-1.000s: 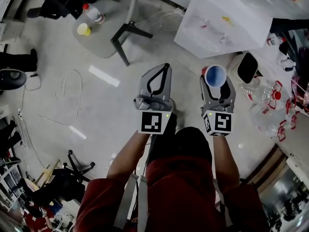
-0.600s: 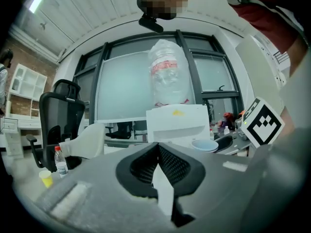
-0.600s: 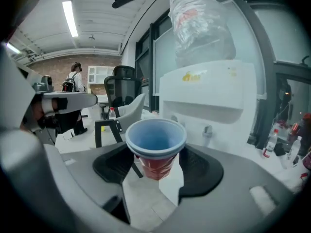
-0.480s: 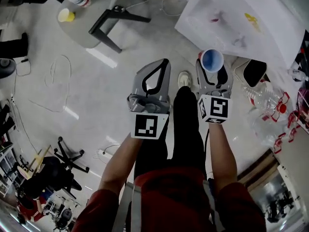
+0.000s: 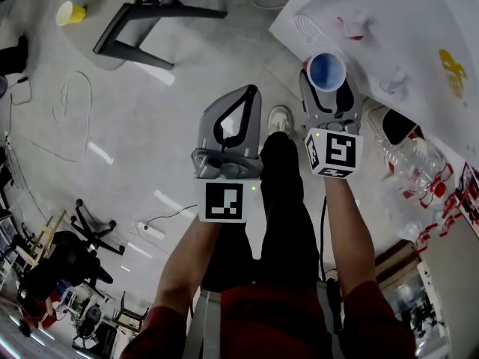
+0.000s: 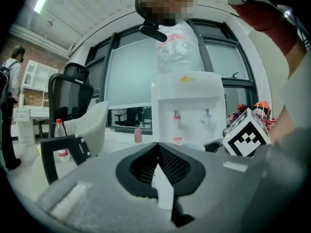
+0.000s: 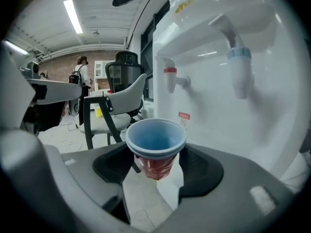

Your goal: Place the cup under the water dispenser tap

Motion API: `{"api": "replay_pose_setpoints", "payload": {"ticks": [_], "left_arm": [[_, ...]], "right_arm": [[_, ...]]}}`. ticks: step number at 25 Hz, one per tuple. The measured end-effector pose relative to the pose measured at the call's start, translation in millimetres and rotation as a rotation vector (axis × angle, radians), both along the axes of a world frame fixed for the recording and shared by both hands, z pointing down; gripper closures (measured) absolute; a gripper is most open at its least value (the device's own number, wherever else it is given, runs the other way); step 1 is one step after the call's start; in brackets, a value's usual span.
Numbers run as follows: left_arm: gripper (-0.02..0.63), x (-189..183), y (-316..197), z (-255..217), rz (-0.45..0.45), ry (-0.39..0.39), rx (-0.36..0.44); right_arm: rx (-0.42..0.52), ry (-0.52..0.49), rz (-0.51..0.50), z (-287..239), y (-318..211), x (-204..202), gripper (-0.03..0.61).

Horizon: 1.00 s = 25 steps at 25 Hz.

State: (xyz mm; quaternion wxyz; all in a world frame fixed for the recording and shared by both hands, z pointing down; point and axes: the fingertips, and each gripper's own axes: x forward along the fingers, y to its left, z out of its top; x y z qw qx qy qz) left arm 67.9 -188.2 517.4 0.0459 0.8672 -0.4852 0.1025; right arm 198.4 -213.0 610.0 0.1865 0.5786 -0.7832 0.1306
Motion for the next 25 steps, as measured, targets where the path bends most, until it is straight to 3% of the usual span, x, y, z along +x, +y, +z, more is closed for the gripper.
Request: {"api": "replay_pose_setpoints", "payload": {"ticks": [12,25], "left_arm": [[0.617,2.2,21.6,41.3,-0.033,-0.028,-0.091],[0.616,8.2,26.7,56.0,-0.056,-0.014,-0.114]], "right_arm": [[0.032,0.049,0.004,38.8,-47.4,3.5,0.291],[0.023,0.049,0.046,54.8,-60.4,10.0,0.276]]}}
